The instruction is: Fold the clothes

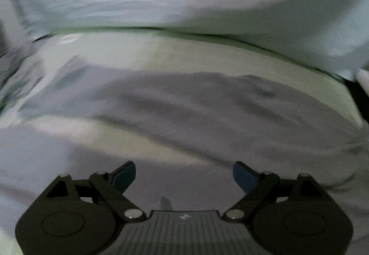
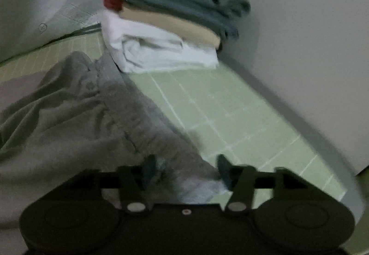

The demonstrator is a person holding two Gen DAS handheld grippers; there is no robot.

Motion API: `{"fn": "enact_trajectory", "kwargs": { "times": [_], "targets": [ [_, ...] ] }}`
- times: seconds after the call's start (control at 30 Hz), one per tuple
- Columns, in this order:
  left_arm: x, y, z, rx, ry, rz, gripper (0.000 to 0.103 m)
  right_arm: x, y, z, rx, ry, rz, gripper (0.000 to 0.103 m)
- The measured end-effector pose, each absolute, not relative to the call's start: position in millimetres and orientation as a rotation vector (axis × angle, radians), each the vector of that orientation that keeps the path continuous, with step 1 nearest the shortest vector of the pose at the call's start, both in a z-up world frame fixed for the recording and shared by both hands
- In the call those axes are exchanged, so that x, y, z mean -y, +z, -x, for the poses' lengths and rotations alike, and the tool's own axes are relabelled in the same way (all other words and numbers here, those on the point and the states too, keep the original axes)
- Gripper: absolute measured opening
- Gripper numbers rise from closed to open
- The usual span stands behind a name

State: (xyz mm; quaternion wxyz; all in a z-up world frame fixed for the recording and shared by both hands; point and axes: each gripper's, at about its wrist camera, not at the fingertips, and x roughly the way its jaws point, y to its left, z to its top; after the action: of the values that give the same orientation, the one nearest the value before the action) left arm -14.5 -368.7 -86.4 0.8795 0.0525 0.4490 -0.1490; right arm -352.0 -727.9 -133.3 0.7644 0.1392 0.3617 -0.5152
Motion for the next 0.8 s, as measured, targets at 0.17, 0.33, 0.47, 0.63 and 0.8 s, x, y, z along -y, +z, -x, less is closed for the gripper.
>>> {"fn": "enact_trajectory", "kwargs": {
  "times": [0.17, 0.33, 0.47, 0.63, 0.8],
  "targets": [
    [292.9, -84.1, 8.4, -0.945, -0.173, -0.029, 0.091, 691.0, -117.4, 327.1, -0.710, -1.069, -0.316, 0.102],
    [232.8, -81.0, -8.7, -0.948, -0.113, 0.016, 0.091, 639.5, -122.1, 287.6, -0.741, -0.951, -0.411, 0.103],
    [185.1, -77.2, -32.5, -0.945, -0.087, 0.078, 0.090, 590.7, -129.9, 253.0, -0.791, -0.856, -0.469, 0.103],
    [129.2, -79.8, -69.0, -0.973, -0.091, 0.256, 0.071, 536.2, -137.6, 213.3, -0.851, -0.800, -0.447, 0.103],
    [92.1, -91.8, -111.9, -1.026, -0.141, 0.427, 0.041, 516.8, -141.3, 192.9, -0.821, -0.867, -0.544, 0.103]
  ]
}}
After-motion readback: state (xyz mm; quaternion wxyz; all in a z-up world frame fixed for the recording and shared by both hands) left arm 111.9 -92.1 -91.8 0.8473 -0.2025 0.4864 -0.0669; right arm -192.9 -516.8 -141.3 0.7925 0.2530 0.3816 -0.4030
